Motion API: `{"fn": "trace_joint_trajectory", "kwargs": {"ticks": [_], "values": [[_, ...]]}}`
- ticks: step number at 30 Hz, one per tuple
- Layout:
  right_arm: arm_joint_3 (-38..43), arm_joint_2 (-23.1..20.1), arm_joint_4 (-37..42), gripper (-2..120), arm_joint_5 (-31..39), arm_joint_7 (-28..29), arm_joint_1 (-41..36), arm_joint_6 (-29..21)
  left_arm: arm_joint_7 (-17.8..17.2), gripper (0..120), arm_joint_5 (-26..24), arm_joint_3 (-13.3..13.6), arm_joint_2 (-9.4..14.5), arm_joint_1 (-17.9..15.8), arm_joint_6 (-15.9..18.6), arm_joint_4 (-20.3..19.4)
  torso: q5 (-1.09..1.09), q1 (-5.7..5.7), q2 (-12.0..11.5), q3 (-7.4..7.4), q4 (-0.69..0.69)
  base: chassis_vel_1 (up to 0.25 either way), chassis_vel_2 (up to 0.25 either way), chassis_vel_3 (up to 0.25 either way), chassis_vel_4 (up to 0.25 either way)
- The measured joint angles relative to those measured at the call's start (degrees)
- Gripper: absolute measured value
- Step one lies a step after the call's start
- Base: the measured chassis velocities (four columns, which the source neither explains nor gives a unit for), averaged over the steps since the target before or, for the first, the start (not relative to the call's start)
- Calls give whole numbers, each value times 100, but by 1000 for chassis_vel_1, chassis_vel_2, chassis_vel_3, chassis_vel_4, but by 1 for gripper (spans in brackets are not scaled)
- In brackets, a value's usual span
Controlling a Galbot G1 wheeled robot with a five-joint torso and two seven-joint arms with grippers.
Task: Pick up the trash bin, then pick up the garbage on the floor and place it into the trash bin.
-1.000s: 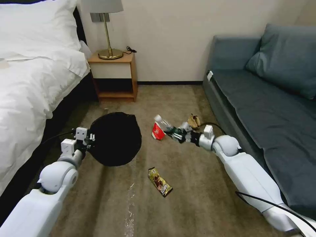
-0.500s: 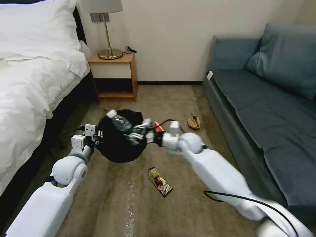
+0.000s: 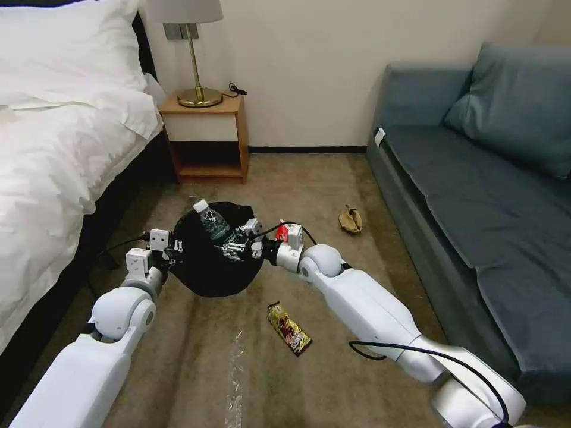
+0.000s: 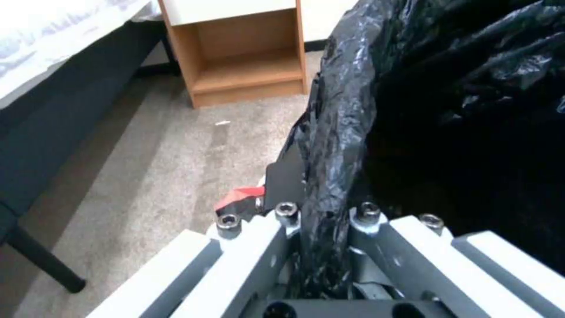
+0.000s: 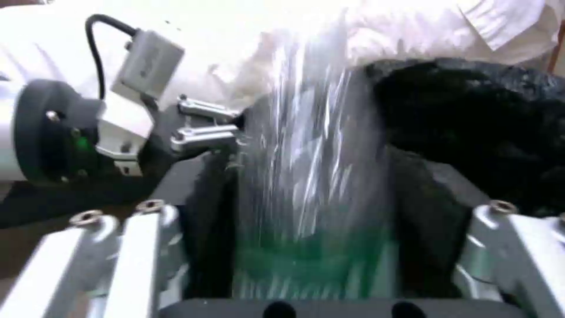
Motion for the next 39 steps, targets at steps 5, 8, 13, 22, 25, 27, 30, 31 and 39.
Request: {"fn": "trace_joint_trajectory", "kwargs": {"ticks": [5, 8, 13, 22, 25, 27, 30, 31, 39], "values": [[1, -45, 150, 87, 11, -67, -40, -16, -13, 2, 9, 3, -5, 5, 0, 31, 0, 0, 0, 0, 0, 0, 0, 0, 0], [0, -47, 217, 98, 15, -91, -49, -17, -23, 2, 10, 1, -7, -7, -1, 59, 0, 0, 0, 0, 0, 0, 0, 0, 0], [184, -215, 680, 100, -29, -53, -134, -185, -57, 2, 16, -96, 10, -31, -16, 163, 1, 0, 0, 0, 2, 0, 0, 0, 0], [395, -907, 709, 100, -314, 173, -496, -485, 9, 2, 38, -365, 123, 123, -83, 268, 1, 0, 0, 0, 0, 0, 0, 0, 0], [599, -938, 112, 100, -726, 109, -652, -305, 21, 2, 40, -457, 152, 184, -103, 270, 2, 0, 1, 0, -1, 0, 0, 0, 0], [641, -918, -265, 100, -876, 67, -768, -241, 31, 2, 41, -482, 154, 221, -108, 264, 1, 0, 0, 0, 0, 0, 0, 0, 0], [623, -893, -520, 100, -980, 50, -888, -219, 36, 2, 48, -485, 148, 240, -111, 257, 2, 0, 1, 0, 0, 0, 0, 0, 0], [616, -885, -567, 100, -1012, 49, -922, -218, 37, 2, 52, -485, 144, 244, -112, 255, 1, 0, 1, 0, 0, 0, 0, 0, 0], [587, -772, -916, 100, -1449, 47, -1251, -155, 33, 2, 77, -458, 117, 249, -114, 232, 1, -1, 0, 0, 1, 0, 0, 0, 0]]}}
